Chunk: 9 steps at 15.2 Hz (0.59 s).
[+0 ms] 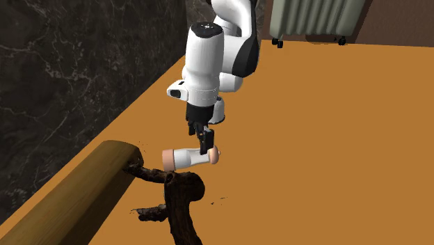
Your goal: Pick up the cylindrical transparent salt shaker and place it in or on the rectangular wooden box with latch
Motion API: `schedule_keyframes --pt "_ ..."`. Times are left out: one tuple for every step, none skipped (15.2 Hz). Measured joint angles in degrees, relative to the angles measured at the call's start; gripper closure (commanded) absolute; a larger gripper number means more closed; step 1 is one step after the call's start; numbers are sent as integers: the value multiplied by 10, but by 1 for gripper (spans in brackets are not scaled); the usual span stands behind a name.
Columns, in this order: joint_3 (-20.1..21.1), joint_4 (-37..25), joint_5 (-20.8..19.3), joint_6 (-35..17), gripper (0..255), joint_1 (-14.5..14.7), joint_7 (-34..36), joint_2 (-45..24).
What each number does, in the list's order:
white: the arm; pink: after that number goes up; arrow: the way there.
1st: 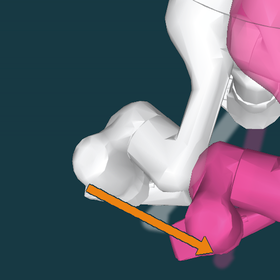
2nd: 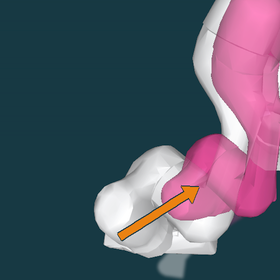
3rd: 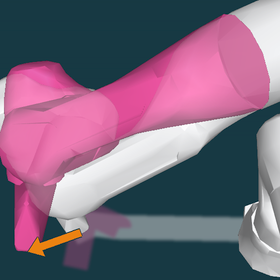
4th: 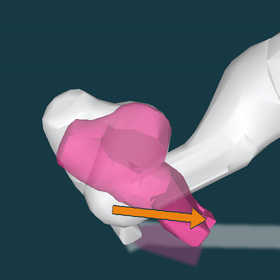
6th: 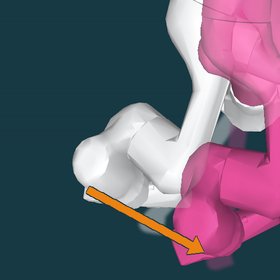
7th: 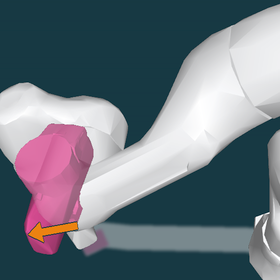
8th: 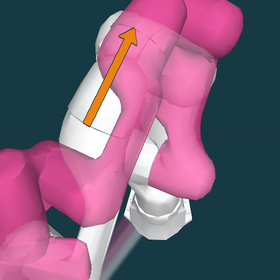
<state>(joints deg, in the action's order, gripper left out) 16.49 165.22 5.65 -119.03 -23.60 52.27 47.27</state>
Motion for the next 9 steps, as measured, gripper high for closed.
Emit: schedule_keyframes --pt "17 13 6 -26 0 -17 45 -6" --pt "26 21 9 -46 0 -27 71 -13" --pt "33 32 12 -64 0 -31 86 -19" --pt "36 39 13 -77 0 -34 92 -24" --pt "38 45 13 -88 0 -37 95 -28" --pt "40 50 14 -101 0 -39 97 -36" --pt "42 53 13 -114 0 -41 98 -46" --pt "45 57 14 -126 0 -43 100 -54" --pt "46 61 14 -132 0 -42 101 -56"
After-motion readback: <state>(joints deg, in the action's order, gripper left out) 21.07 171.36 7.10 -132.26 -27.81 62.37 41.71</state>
